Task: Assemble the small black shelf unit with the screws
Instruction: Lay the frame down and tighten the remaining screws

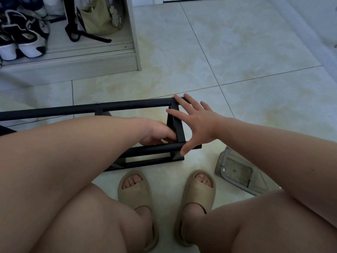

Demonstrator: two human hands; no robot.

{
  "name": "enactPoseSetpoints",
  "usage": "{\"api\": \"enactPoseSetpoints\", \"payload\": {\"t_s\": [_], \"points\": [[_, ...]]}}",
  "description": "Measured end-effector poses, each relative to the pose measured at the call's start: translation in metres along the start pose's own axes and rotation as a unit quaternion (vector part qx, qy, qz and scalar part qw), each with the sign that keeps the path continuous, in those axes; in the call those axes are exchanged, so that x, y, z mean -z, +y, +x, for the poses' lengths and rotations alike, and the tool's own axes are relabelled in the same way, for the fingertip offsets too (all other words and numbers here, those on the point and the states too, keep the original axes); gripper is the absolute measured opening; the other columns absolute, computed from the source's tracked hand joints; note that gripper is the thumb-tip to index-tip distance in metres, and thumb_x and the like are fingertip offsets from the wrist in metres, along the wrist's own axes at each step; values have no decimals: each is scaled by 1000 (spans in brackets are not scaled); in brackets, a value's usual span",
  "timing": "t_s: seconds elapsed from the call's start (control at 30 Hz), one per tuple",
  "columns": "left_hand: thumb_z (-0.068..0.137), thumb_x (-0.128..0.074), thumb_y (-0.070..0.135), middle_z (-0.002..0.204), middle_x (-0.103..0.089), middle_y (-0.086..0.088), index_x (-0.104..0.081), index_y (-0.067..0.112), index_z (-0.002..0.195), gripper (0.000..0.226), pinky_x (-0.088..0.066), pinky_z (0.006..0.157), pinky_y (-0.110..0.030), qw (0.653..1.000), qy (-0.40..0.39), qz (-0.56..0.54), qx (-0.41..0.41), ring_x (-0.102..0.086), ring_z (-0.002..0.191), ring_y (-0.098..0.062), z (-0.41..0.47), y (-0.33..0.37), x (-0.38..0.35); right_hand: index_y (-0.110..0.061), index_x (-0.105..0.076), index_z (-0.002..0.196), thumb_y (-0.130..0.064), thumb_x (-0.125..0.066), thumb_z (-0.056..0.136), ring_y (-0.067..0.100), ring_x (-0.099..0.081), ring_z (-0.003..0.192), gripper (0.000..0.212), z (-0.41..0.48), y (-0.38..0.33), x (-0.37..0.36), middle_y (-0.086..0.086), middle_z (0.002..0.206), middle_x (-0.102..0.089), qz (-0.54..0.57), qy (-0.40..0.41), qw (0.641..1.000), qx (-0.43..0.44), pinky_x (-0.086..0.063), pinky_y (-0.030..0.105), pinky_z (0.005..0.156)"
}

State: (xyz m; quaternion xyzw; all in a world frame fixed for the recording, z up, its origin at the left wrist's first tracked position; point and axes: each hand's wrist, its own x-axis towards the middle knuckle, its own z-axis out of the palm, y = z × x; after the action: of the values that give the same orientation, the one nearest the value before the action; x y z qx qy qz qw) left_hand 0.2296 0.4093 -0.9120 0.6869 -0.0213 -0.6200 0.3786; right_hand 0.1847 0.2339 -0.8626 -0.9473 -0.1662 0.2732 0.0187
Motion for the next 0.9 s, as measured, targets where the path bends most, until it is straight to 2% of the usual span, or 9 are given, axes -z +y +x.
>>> {"api": "enactPoseSetpoints", "payload": {"t_s": [0.07, 0.17, 0.33, 0.43, 0.53, 0.63, 0.77, 0.83, 0.9], "points": [[90, -68, 13, 108, -75, -1, -74, 19, 103, 16, -51, 93, -33, 1000, -1, 0, -5, -66, 104, -20, 0, 1, 1, -46, 8, 157, -96, -63, 47, 21, 33, 149, 141, 0, 0, 0, -9, 161, 35, 1, 2, 1000, 1, -2, 64, 122], [91, -64, 6, 94, -74, -1, -73, 18, 90, 15, -48, 85, -29, 1000, -1, -13, 0, -64, 95, -20, 1, 3, 2, -45, 8, 157, -96, -64, 48, 21, 32, 150, 140, -1, 0, 0, -8, 162, 34, -1, 4, 1000, 2, -3, 63, 122], [91, -59, 1, 110, -69, -4, -70, 17, 95, 20, -49, 81, -30, 1000, -12, -27, 8, -62, 99, -22, 0, 5, 3, -45, 8, 158, -96, -63, 49, 22, 31, 150, 140, -1, -1, 1, -7, 162, 34, -6, 4, 1000, 1, -5, 63, 122], [96, -59, 11, 121, -71, -2, -70, 19, 111, 20, -51, 97, -33, 1000, -23, -6, 1, -64, 111, -21, -1, 1, 3, -45, 8, 158, -95, -64, 49, 21, 31, 150, 140, -1, -1, 2, -8, 162, 35, -5, 2, 1000, 0, -4, 63, 122], [97, -60, 15, 107, -74, 1, -71, 21, 108, 17, -55, 81, -27, 999, -33, -6, -14, -67, 98, -16, -2, -1, 2, -45, 7, 158, -95, -65, 48, 21, 31, 150, 140, -1, -1, 2, -8, 162, 35, -1, 1, 1000, 0, -4, 63, 123], [94, -63, 10, 104, -75, -1, -73, 18, 99, 14, -49, 93, -31, 1000, -15, -7, -25, -66, 104, -20, 0, 0, 2, -45, 7, 158, -95, -65, 49, 21, 31, 150, 140, -2, -1, 2, -8, 162, 35, 0, 2, 1000, 0, -4, 63, 123], [92, -57, -1, 88, -75, 0, -72, 16, 87, 23, -48, 81, -27, 999, -23, -22, -17, -66, 90, -19, 0, 3, 1, -45, 8, 157, -95, -65, 48, 21, 31, 150, 140, -1, -1, 1, -9, 162, 35, 0, 4, 1000, 1, -5, 63, 122], [92, -57, -1, 95, -74, 0, -72, 17, 89, 24, -48, 78, -28, 1000, -21, -21, -8, -65, 89, -18, 0, 4, 2, -45, 7, 158, -95, -65, 48, 21, 31, 150, 140, -1, -1, 1, -9, 162, 34, 0, 6, 1000, 1, -5, 62, 123], [93, -58, 5, 112, -73, -2, -72, 17, 98, 20, -51, 88, -32, 1000, -22, -14, 1, -66, 98, -21, 0, 4, 3, -45, 6, 158, -95, -66, 48, 21, 31, 150, 140, -1, -1, 1, -8, 162, 34, 1, 6, 1000, 1, -5, 62, 123]]}}
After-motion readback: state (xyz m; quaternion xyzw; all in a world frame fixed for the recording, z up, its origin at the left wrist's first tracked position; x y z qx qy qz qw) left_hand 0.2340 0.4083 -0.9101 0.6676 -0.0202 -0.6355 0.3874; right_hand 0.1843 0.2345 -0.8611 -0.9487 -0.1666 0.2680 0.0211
